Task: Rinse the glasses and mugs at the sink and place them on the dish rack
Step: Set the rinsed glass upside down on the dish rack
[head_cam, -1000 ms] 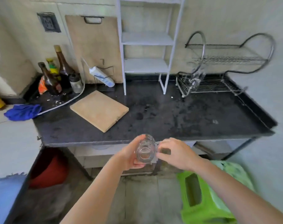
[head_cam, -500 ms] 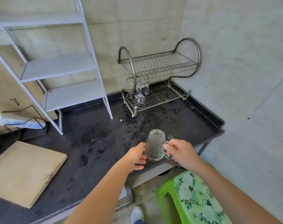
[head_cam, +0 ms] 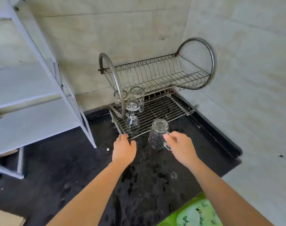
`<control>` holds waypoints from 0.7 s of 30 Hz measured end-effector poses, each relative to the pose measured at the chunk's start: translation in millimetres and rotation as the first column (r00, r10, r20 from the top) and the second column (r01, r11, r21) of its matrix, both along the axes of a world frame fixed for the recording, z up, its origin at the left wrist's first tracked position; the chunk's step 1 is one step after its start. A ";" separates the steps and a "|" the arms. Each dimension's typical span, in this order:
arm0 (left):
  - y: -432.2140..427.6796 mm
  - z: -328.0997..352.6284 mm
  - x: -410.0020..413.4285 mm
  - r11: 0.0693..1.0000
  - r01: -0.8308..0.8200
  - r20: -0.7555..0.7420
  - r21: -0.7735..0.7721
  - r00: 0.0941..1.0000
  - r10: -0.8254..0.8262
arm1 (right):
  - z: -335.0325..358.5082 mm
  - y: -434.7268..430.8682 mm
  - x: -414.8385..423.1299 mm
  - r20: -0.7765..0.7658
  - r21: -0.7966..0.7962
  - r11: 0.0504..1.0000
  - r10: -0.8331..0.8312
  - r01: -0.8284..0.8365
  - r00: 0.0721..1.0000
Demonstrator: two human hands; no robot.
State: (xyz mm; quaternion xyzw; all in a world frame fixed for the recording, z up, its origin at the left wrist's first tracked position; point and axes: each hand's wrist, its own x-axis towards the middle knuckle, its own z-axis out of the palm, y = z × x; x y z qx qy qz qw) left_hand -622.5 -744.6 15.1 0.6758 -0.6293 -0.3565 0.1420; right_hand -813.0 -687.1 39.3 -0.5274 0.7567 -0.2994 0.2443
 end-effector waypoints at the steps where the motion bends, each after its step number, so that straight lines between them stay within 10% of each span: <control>1: -7.9 0.4 -1.8 1.000 0.017 0.039 -0.005 0.999 -0.016 | -2.2 -11.7 -2.2 -0.006 -0.004 1.000 -0.008 0.008 1.000; 21: -60.2 -38.5 -21.4 0.975 0.135 0.350 0.175 0.917 -0.190 | -38.2 -208.9 -38.9 0.072 -0.020 0.990 -0.141 0.143 0.987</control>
